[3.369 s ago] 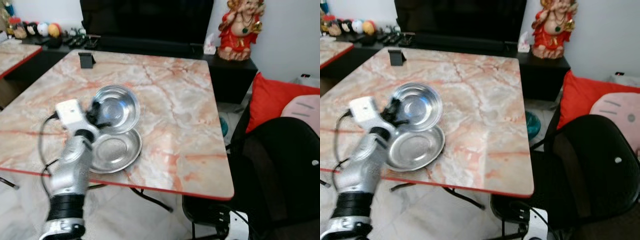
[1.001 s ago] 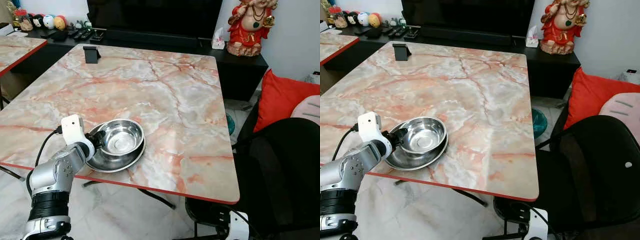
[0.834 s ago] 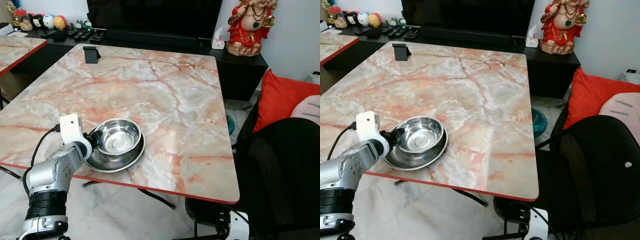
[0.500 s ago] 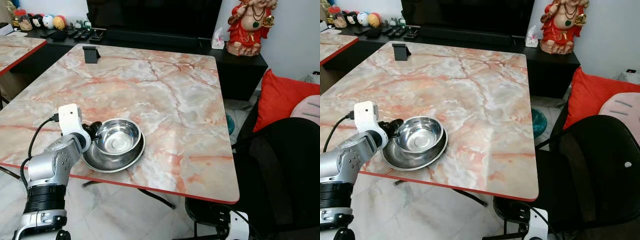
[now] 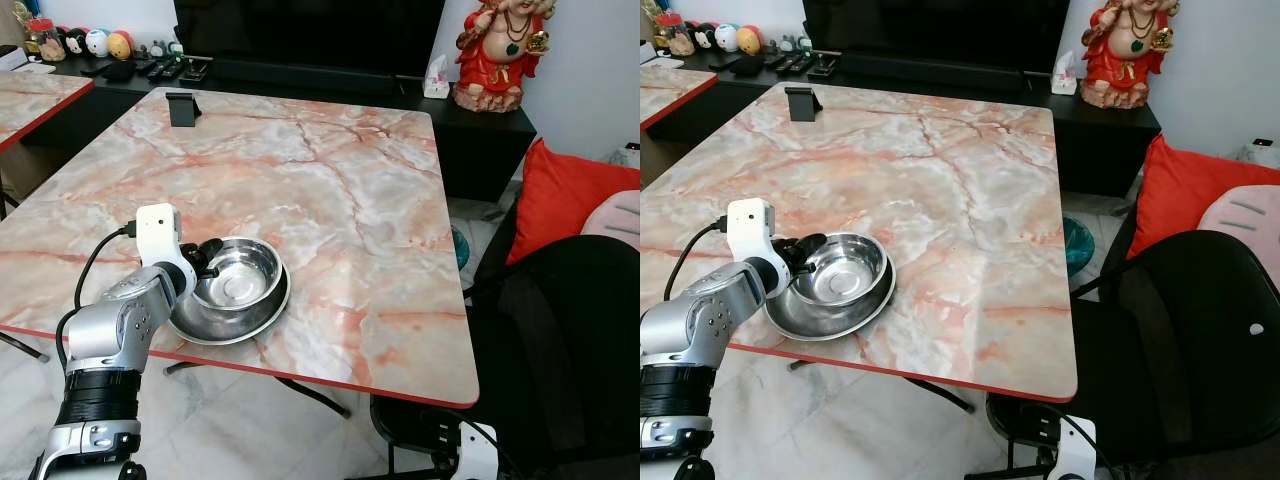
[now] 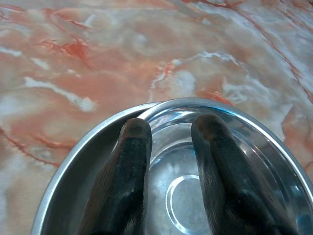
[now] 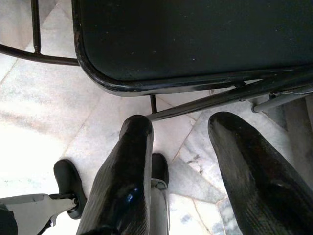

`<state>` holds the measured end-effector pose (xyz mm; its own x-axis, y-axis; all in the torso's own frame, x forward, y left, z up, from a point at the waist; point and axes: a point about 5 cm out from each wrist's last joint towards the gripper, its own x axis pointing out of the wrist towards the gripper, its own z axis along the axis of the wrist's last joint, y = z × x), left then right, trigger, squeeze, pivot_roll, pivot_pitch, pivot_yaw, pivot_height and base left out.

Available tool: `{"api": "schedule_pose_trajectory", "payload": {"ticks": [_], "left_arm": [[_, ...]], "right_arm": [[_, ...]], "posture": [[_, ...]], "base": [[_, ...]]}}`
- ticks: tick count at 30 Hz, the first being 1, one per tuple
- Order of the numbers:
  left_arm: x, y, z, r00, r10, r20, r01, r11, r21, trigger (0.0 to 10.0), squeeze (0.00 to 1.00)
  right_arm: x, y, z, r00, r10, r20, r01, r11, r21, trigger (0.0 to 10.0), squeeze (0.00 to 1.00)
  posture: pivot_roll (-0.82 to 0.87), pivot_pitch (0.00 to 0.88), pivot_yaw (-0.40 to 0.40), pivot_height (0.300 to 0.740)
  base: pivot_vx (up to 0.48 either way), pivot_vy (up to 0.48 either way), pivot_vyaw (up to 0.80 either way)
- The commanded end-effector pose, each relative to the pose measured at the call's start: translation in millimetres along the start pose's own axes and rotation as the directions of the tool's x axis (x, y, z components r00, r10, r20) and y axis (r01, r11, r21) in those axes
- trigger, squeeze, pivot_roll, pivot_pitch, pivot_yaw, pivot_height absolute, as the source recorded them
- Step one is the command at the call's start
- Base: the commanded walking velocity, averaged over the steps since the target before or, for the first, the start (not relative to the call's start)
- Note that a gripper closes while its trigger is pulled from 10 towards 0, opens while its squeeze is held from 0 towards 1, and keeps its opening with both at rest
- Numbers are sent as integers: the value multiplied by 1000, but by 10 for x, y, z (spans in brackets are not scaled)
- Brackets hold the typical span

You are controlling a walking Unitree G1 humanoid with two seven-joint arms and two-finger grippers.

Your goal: Setting the table

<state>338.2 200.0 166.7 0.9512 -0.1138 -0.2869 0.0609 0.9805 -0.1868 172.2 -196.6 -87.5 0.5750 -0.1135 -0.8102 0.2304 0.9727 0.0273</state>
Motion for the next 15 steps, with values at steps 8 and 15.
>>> {"api": "schedule_pose_trajectory", "payload": {"ticks": [8, 15], "left_arm": [[-2, -45, -97, 997, -30, -64, 32, 999, 18, 10000, 0], [4, -28, -124, 997, -7, -73, 7, 1000, 0, 10000, 0]], "right_arm": [[0, -20, -2, 1000, -10, -6, 10, 1000, 16, 10000, 0], [0, -25, -1, 1000, -11, -6, 11, 1000, 15, 10000, 0]], "posture": [[65, 0, -47, 740], [62, 0, -48, 740]], "base": [[0, 0, 0], [0, 0, 0]]}}
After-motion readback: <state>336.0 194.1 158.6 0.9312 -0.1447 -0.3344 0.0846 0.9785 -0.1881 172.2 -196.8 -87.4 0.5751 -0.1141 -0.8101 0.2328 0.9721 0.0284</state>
